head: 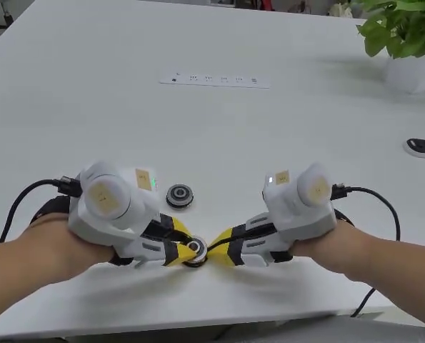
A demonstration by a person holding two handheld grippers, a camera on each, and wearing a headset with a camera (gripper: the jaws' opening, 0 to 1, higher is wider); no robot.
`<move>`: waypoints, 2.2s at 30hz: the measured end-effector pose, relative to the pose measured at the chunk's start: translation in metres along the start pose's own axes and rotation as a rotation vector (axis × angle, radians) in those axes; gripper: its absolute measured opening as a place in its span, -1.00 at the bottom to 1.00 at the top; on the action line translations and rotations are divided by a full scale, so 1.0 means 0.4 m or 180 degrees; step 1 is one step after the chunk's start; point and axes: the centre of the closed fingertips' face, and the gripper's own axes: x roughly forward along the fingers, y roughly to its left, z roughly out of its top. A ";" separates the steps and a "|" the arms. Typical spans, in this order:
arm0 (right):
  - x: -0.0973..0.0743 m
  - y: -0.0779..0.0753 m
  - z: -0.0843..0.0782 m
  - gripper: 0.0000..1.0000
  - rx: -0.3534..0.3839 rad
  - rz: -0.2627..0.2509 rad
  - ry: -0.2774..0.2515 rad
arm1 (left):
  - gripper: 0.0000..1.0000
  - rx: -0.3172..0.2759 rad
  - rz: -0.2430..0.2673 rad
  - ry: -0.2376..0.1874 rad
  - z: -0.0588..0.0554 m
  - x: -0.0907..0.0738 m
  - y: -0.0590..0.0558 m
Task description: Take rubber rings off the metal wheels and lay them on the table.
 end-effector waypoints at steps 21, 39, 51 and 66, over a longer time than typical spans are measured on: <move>-0.015 0.000 0.005 -1.00 0.0583 0.0050 -0.0077 | -0.75 0.0012 0.0011 0.0017 0.001 0.000 -0.002; -0.026 0.004 0.009 -1.00 0.0755 0.0071 -0.0105 | -0.75 0.0012 0.0018 0.0026 0.002 0.001 -0.002; -0.023 -0.013 0.013 -1.00 0.1045 0.0050 -0.0212 | -0.75 0.0019 0.0036 0.0033 0.002 0.000 -0.002; -0.022 -0.002 0.042 -1.00 0.1174 0.0143 -0.0373 | -0.76 0.0029 0.0097 0.0117 0.002 0.003 -0.001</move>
